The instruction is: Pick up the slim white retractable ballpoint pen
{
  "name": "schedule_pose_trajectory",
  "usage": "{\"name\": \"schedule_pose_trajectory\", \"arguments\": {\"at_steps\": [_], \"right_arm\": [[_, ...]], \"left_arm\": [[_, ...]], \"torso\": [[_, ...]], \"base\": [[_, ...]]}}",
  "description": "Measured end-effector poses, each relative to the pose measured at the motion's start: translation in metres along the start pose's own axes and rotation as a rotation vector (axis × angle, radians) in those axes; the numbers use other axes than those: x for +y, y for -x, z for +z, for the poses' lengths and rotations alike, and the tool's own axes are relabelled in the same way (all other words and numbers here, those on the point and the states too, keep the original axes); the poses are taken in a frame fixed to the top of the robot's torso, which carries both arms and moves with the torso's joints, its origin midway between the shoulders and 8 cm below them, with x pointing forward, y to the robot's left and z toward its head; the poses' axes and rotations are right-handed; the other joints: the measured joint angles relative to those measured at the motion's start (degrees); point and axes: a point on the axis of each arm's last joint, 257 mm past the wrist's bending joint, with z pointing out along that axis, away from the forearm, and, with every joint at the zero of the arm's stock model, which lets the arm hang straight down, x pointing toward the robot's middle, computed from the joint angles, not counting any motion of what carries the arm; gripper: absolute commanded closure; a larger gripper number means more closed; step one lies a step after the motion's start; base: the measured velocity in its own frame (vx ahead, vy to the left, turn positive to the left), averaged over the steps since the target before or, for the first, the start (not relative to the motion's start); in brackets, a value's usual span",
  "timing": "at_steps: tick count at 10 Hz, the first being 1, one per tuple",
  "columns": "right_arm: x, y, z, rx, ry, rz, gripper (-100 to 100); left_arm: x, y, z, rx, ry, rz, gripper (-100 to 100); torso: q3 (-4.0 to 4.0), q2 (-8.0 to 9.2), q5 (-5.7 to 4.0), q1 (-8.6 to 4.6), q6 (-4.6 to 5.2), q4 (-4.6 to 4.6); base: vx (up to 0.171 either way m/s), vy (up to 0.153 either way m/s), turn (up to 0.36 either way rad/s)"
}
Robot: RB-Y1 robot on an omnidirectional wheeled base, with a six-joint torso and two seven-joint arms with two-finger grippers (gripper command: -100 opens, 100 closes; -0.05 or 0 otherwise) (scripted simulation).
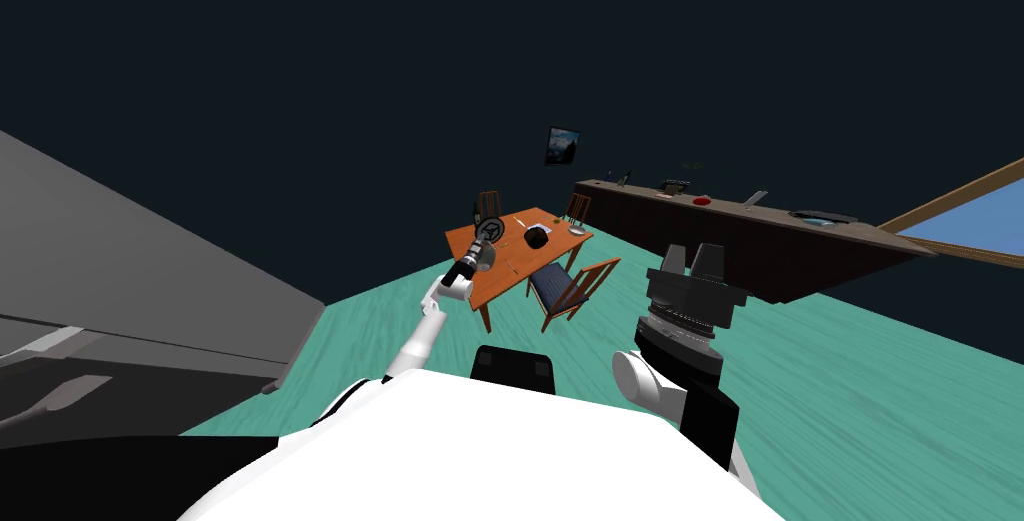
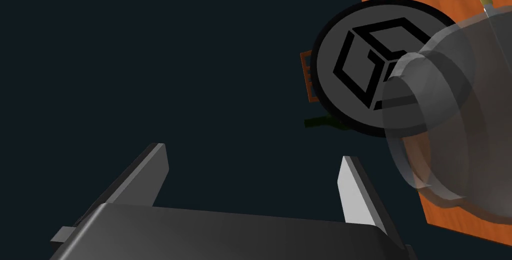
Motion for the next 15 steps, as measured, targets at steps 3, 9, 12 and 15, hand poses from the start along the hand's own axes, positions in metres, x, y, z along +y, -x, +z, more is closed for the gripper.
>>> {"name": "schedule_pose_trajectory", "arguments": {"at_steps": [3,9,12,15], "right_arm": [[0.0,0.0,0.0,0.0,0.0,0.0,0],[0.0,0.0,0.0,0.0,0.0,0.0,0],[0.0,0.0,0.0,0.0,0.0,0.0,0],[0.0,0.0,0.0,0.0,0.0,0.0,0]], "left_arm": [[0.023,-0.008,0.013,0.022,0.08,0.024,-100],[0.077,-0.021,0.03,0.07,0.264,0.09,-100],[0.106,-0.029,0.035,0.097,0.368,0.13,-100],[0.136,-0.033,0.03,0.123,0.468,0.165,-100]], "torso": [[0.0,0.01,0.0,0.04,-0.02,0.0],[-0.01,-0.02,0.0,0.02,-0.03,-0.01],[-0.06,-0.11,0.0,0.04,-0.01,-0.02],[-0.02,-0.03,-0.01,0.01,-0.03,-0.01]], "base": [[0.02,-0.04,-0.029],[0.031,-0.045,-0.032],[0.045,-0.036,-0.032],[0.041,-0.053,-0.038]]}}
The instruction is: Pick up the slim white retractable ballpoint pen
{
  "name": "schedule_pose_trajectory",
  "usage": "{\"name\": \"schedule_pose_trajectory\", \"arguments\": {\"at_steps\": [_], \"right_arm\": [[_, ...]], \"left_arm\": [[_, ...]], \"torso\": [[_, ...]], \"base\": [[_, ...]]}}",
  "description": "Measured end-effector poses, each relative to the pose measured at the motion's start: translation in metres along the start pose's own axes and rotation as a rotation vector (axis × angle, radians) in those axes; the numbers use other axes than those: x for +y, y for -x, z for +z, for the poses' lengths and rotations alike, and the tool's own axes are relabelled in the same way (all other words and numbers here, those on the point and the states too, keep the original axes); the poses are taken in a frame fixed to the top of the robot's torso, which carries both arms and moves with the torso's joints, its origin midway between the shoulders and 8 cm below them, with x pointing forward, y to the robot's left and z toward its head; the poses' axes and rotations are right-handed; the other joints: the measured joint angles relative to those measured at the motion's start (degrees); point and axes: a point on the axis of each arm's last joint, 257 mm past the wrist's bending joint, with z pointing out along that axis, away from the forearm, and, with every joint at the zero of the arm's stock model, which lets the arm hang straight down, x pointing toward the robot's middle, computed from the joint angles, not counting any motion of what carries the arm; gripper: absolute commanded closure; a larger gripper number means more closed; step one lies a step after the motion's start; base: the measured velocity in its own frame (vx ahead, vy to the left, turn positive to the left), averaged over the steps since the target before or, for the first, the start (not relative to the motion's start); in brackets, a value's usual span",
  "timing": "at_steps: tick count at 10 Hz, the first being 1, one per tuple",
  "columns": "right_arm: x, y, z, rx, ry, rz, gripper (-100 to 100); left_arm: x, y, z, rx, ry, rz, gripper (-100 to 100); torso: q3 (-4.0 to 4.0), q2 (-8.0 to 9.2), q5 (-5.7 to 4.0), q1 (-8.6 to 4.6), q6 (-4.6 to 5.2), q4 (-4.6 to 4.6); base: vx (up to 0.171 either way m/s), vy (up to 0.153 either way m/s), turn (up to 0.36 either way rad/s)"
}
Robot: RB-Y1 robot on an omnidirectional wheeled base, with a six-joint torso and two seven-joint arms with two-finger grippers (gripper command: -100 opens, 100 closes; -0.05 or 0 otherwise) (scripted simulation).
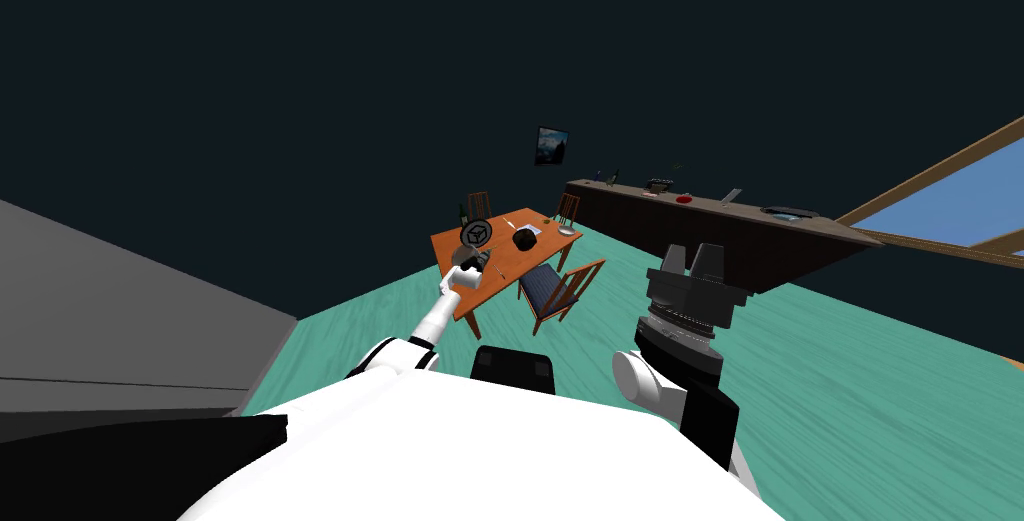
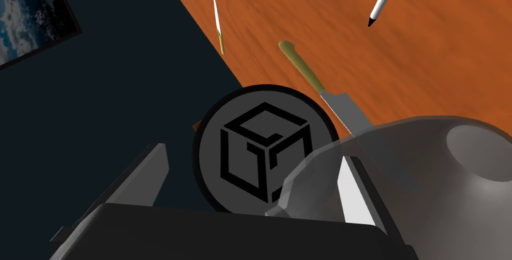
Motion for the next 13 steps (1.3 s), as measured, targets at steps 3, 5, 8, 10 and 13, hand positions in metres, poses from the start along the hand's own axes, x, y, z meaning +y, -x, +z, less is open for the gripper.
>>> {"name": "schedule_pose_trajectory", "arguments": {"at_steps": [3,5,8,10,13], "right_arm": [[0.0,0.0,0.0,0.0,0.0,0.0,0],[0.0,0.0,0.0,0.0,0.0,0.0,0],[0.0,0.0,0.0,0.0,0.0,0.0,0],[0.0,0.0,0.0,0.0,0.0,0.0,0],[0.0,0.0,0.0,0.0,0.0,0.0,0]], "left_arm": [[0.027,-0.006,0.008,0.027,0.101,0.042,-100],[0.045,-0.012,0.01,0.041,0.151,0.056,-100],[0.069,-0.019,0.013,0.068,0.24,0.095,-100],[0.09,-0.024,0.014,0.089,0.307,0.121,-100],[0.116,-0.031,0.008,0.12,0.397,0.155,-100]], "torso": [[-0.04,-0.07,0.0,0.01,0.0,-0.01],[0.02,0.04,0.02,0.12,-0.02,0.01],[-0.03,-0.05,0.01,0.01,0.0,-0.01],[-0.04,-0.07,0.0,0.0,0.0,-0.01],[-0.04,-0.07,0.0,0.03,-0.02,-0.02]], "base": [[0.048,-0.04,-0.037],[0.03,-0.024,-0.022],[0.048,-0.04,-0.033],[0.054,-0.044,-0.035],[0.048,-0.032,-0.022]]}}
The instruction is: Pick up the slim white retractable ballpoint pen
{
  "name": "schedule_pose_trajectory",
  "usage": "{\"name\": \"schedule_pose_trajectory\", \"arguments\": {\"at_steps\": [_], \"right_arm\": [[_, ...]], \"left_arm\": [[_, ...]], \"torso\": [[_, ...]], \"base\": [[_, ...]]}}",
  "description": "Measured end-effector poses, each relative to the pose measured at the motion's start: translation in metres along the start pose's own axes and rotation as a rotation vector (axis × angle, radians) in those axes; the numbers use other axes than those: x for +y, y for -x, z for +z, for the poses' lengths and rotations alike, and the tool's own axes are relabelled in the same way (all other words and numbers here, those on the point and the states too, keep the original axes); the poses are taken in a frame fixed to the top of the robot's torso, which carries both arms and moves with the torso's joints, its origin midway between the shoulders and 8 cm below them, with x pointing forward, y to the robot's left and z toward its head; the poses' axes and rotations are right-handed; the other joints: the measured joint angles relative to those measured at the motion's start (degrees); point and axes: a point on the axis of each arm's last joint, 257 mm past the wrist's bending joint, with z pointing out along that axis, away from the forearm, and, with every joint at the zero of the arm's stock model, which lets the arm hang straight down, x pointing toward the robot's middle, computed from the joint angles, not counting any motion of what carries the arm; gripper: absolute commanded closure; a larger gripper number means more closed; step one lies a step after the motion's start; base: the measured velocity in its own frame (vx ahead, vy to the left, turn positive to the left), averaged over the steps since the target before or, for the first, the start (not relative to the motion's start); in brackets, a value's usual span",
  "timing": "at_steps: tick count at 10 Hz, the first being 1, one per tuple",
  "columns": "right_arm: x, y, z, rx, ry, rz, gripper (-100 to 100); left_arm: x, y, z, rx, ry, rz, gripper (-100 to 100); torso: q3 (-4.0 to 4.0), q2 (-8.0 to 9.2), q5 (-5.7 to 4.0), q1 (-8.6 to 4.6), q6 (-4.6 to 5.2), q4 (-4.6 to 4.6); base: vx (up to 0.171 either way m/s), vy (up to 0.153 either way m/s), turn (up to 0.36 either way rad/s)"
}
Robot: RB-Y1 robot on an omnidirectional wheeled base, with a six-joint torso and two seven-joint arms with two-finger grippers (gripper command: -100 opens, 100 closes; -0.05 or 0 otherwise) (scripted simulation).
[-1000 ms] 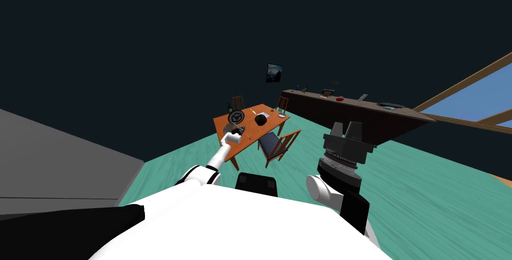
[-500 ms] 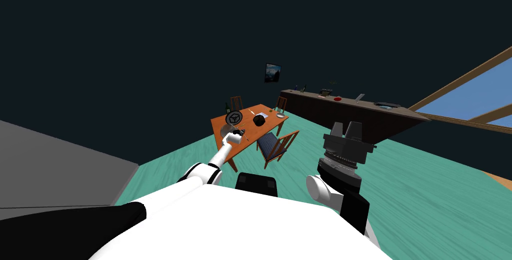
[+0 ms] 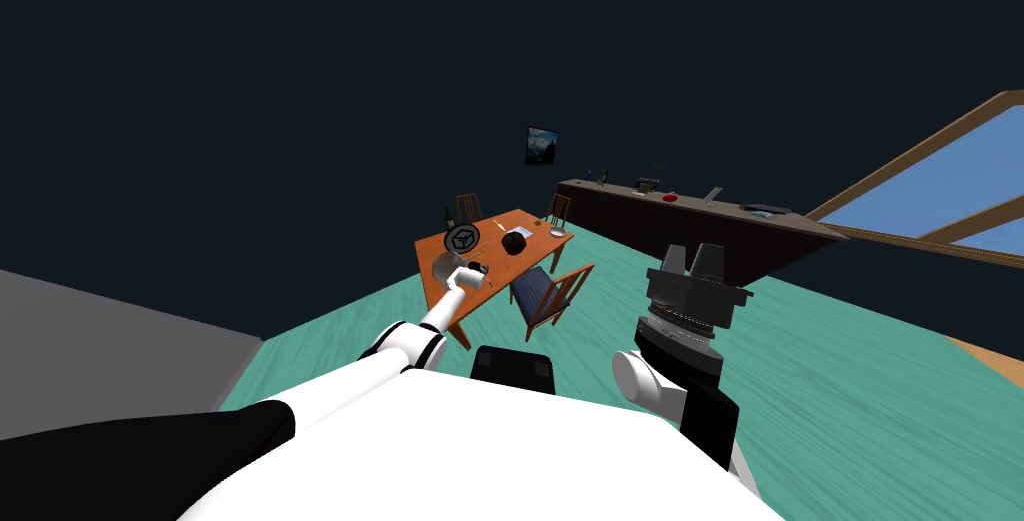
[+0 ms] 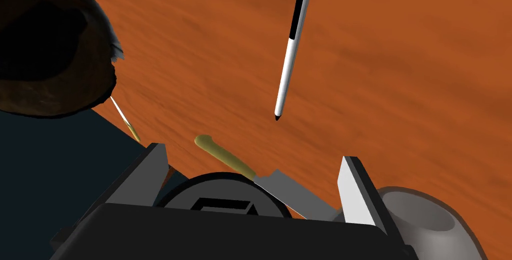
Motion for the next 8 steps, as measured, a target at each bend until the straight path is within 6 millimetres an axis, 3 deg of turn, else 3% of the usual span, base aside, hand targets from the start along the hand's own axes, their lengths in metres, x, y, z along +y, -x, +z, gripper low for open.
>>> {"name": "schedule_pose_trajectory", "arguments": {"at_steps": [4,8], "right_arm": [[0.0,0.0,0.0,0.0,0.0,0.0,0],[0.0,0.0,0.0,0.0,0.0,0.0,0]], "left_arm": [[0.027,-0.013,0.009,0.037,0.098,0.039,-100],[0.067,-0.034,0.012,0.097,0.239,0.102,-100]], "torso": [[0.02,0.03,0.0,0.0,0.01,0.02],[-0.02,-0.04,0.0,-0.02,0.01,0.0]], "base": [[0.049,-0.037,-0.046],[0.068,-0.044,-0.039]]}}
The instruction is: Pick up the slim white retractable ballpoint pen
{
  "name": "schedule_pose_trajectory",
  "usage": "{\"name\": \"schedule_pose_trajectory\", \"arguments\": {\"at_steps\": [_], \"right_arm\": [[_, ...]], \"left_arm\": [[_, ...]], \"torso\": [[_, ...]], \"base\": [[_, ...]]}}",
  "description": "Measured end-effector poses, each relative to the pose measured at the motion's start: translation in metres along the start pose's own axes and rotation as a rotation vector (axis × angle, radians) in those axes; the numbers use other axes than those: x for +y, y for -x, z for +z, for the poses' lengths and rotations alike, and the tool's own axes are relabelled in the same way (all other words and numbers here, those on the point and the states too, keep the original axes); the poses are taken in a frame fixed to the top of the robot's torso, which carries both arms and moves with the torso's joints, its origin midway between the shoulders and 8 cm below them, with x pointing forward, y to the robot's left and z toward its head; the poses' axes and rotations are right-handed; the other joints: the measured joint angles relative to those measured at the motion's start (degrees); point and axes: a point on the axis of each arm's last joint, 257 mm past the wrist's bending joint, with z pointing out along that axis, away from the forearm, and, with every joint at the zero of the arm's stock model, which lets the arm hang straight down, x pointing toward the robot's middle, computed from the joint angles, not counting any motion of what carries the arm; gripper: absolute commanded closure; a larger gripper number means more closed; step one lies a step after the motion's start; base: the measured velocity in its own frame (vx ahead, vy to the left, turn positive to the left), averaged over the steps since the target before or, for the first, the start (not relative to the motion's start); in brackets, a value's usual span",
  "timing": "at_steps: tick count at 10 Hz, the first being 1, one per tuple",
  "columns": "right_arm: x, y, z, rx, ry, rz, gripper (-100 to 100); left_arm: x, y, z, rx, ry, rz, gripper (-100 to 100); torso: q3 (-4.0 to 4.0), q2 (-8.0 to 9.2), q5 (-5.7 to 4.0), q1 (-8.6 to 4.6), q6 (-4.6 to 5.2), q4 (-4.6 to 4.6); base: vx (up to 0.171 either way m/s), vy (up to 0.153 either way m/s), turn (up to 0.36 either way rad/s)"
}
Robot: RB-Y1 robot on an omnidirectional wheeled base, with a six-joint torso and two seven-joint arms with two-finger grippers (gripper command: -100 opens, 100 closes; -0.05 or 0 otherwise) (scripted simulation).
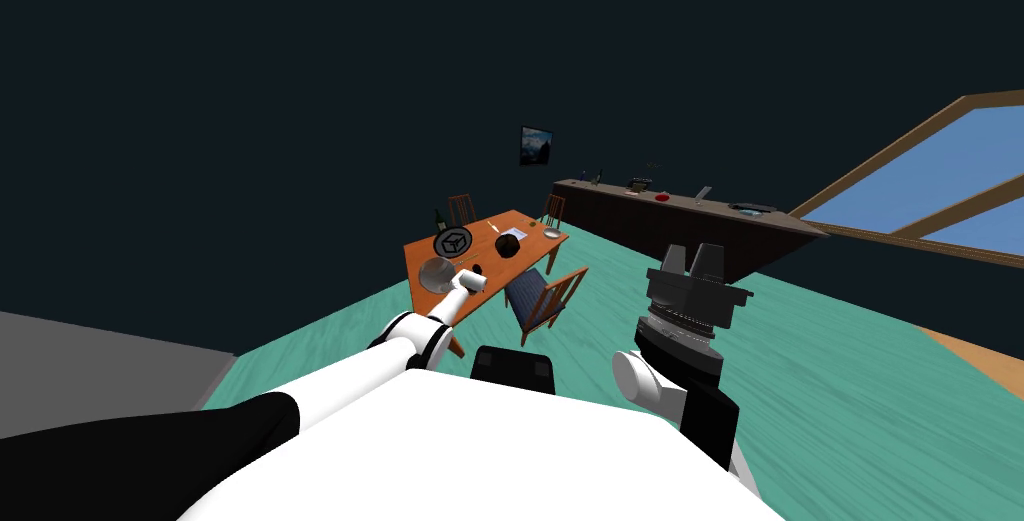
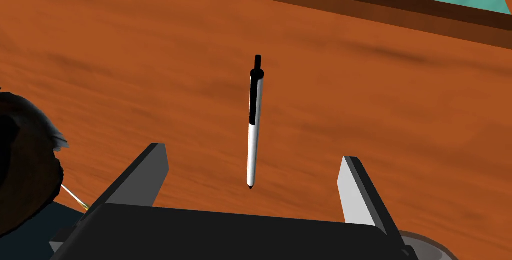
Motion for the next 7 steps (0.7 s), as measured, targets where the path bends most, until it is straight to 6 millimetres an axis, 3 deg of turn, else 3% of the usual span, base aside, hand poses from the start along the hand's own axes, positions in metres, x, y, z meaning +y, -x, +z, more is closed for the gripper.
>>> {"name": "schedule_pose_trajectory", "arguments": {"at_steps": [3,5,6,7], "right_arm": [[0.0,0.0,0.0,0.0,0.0,0.0,0],[0.0,0.0,0.0,0.0,0.0,0.0,0],[0.0,0.0,0.0,0.0,0.0,0.0,0],[0.0,0.0,0.0,0.0,0.0,0.0,0]], "left_arm": [[0.029,-0.017,0.005,0.056,0.105,0.049,-100],[0.037,-0.031,0.006,0.083,0.143,0.073,-100],[0.038,-0.032,0.006,0.085,0.146,0.075,0],[0.038,-0.032,0.006,0.085,0.146,0.074,-100]], "torso": [[0.0,0.01,0.0,0.0,-0.01,0.0],[0.06,0.12,0.01,0.07,-0.01,0.02],[0.11,0.2,0.02,0.13,-0.02,0.04],[0.14,0.25,0.03,0.16,-0.02,0.05]], "base": [[0.063,-0.04,-0.034],[0.024,-0.015,-0.012],[0.0,0.0,0.0],[0.031,0.01,-0.08]]}}
